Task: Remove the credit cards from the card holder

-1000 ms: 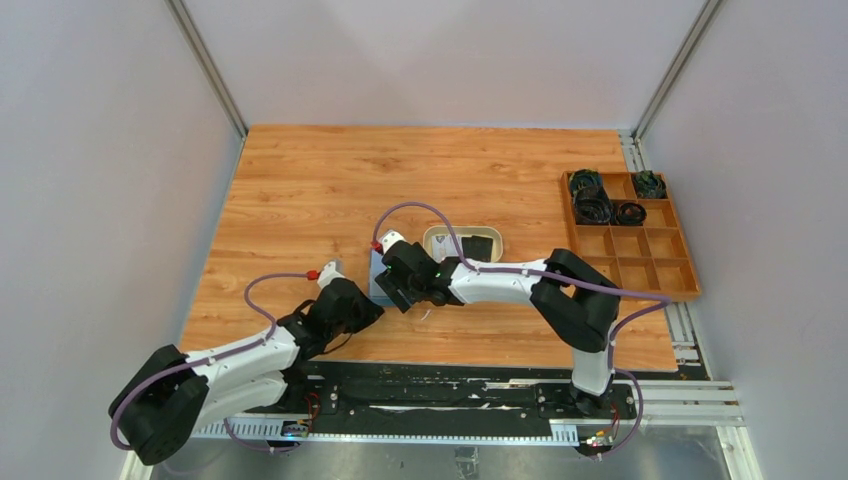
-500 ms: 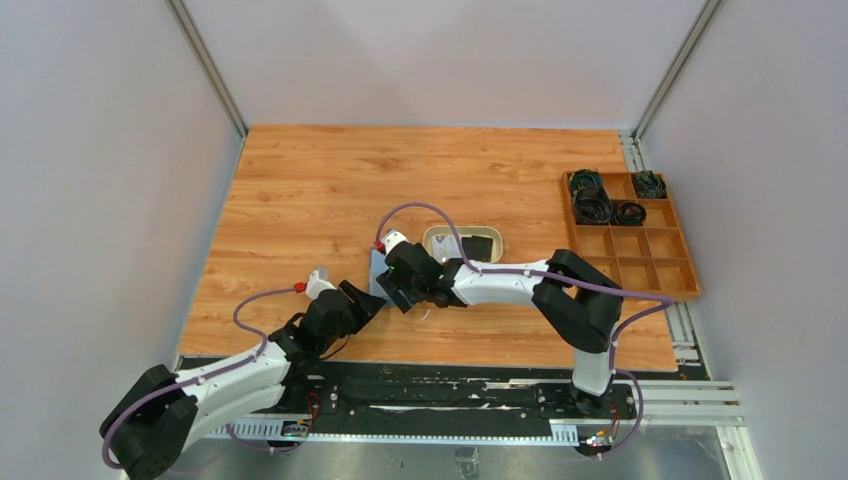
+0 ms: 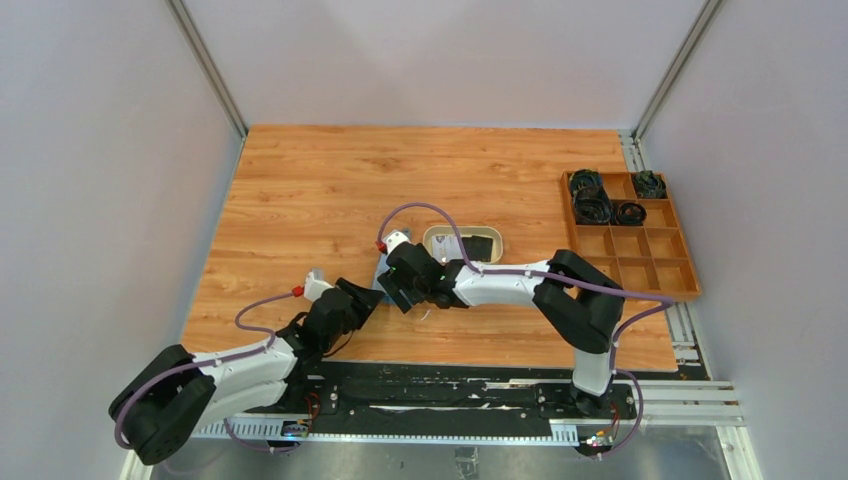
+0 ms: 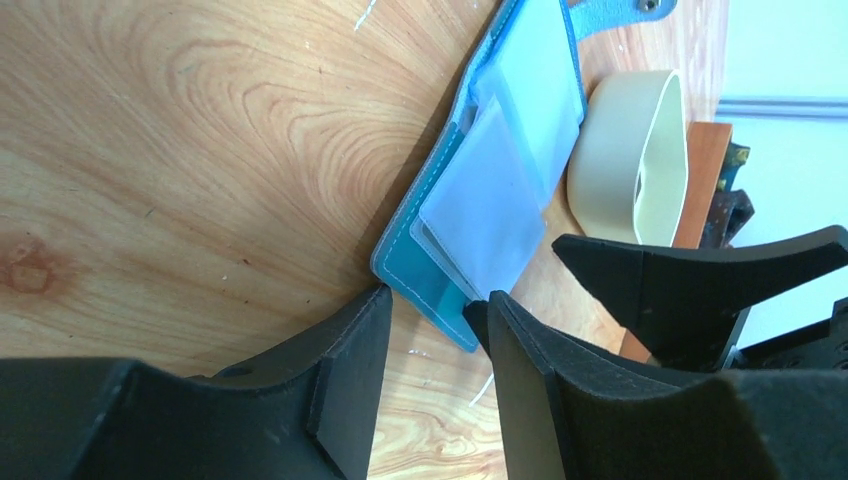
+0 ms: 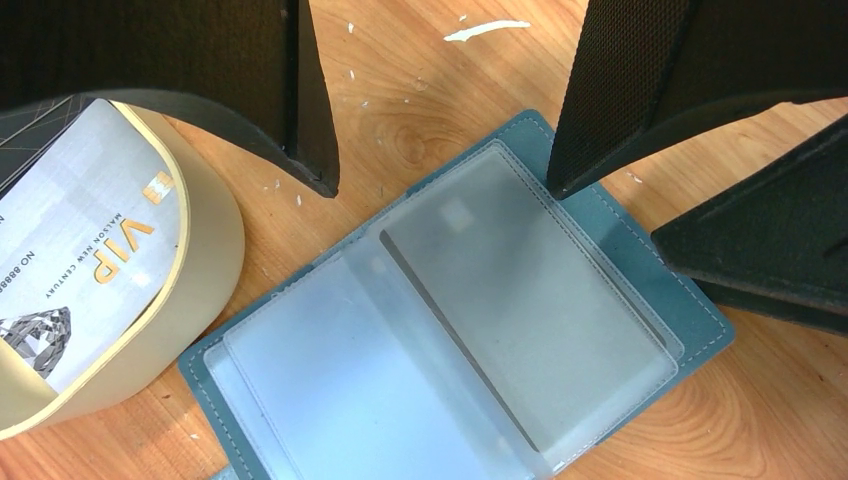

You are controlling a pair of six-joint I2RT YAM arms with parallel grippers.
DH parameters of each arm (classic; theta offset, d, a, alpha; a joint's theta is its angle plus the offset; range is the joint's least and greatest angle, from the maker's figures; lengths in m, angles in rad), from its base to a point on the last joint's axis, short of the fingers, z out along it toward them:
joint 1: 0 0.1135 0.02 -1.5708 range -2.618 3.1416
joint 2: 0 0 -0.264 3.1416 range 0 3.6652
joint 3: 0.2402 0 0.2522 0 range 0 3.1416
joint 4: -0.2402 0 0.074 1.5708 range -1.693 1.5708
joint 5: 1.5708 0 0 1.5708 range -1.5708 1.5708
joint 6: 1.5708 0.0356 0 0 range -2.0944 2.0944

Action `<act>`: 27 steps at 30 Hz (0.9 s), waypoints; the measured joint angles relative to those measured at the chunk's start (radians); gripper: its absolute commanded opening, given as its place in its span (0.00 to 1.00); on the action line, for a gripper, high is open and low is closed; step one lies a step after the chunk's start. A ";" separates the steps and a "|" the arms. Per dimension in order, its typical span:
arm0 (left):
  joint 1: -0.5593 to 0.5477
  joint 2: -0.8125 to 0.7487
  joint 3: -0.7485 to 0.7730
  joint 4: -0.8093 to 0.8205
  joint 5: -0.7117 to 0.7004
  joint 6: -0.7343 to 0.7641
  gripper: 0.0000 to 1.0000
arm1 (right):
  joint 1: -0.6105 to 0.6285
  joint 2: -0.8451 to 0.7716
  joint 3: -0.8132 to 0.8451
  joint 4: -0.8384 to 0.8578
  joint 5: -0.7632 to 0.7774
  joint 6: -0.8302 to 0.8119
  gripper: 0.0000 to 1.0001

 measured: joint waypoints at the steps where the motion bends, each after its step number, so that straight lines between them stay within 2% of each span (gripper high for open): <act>1: 0.000 0.002 0.000 0.005 -0.005 -0.007 0.49 | 0.000 0.000 -0.002 0.002 -0.001 0.001 0.80; 11: 0.000 -0.010 -0.010 0.006 -0.067 -0.033 0.47 | -0.004 -0.006 -0.021 0.031 -0.024 0.017 0.80; 15: 0.000 0.050 -0.011 0.064 -0.077 -0.039 0.46 | -0.004 -0.006 -0.021 0.033 -0.029 0.024 0.79; 19: 0.000 0.211 -0.009 0.241 -0.073 -0.068 0.43 | -0.003 -0.006 -0.023 0.035 -0.035 0.030 0.79; 21: 0.000 0.295 -0.009 0.341 -0.068 -0.087 0.38 | -0.003 -0.006 -0.026 0.039 -0.035 0.032 0.79; 24: 0.002 0.451 -0.009 0.528 -0.062 -0.119 0.30 | -0.003 -0.008 -0.031 0.045 -0.034 0.032 0.79; 27: 0.005 0.605 -0.010 0.718 -0.054 -0.145 0.27 | -0.003 -0.014 -0.041 0.051 -0.033 0.032 0.79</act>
